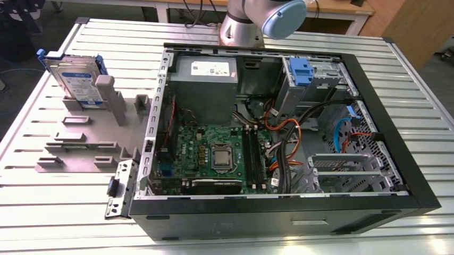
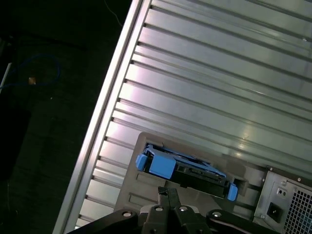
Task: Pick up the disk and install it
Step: 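Pick up the disk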
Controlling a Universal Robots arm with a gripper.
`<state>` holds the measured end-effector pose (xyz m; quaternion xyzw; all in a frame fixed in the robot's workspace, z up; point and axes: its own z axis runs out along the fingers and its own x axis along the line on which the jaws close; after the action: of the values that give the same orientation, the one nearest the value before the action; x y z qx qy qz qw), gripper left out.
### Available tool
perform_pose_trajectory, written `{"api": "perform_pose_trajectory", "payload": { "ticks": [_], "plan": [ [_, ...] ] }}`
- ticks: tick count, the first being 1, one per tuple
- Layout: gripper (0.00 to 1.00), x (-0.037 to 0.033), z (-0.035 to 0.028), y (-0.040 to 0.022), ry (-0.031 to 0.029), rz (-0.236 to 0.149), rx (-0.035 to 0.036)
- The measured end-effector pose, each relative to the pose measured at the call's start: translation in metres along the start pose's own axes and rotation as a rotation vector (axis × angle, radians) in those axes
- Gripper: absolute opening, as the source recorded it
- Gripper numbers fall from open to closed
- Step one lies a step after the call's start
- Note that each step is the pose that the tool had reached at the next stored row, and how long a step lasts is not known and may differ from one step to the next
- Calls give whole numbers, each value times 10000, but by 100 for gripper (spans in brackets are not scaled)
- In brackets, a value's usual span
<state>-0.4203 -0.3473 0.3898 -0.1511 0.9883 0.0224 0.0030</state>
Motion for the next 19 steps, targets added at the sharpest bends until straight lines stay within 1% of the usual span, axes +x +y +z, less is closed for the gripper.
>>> {"api": "perform_pose_trajectory", "payload": {
  "ticks": [19],
  "plan": [
    [11, 0, 0, 0, 13, -313, -4]
  ]
}}
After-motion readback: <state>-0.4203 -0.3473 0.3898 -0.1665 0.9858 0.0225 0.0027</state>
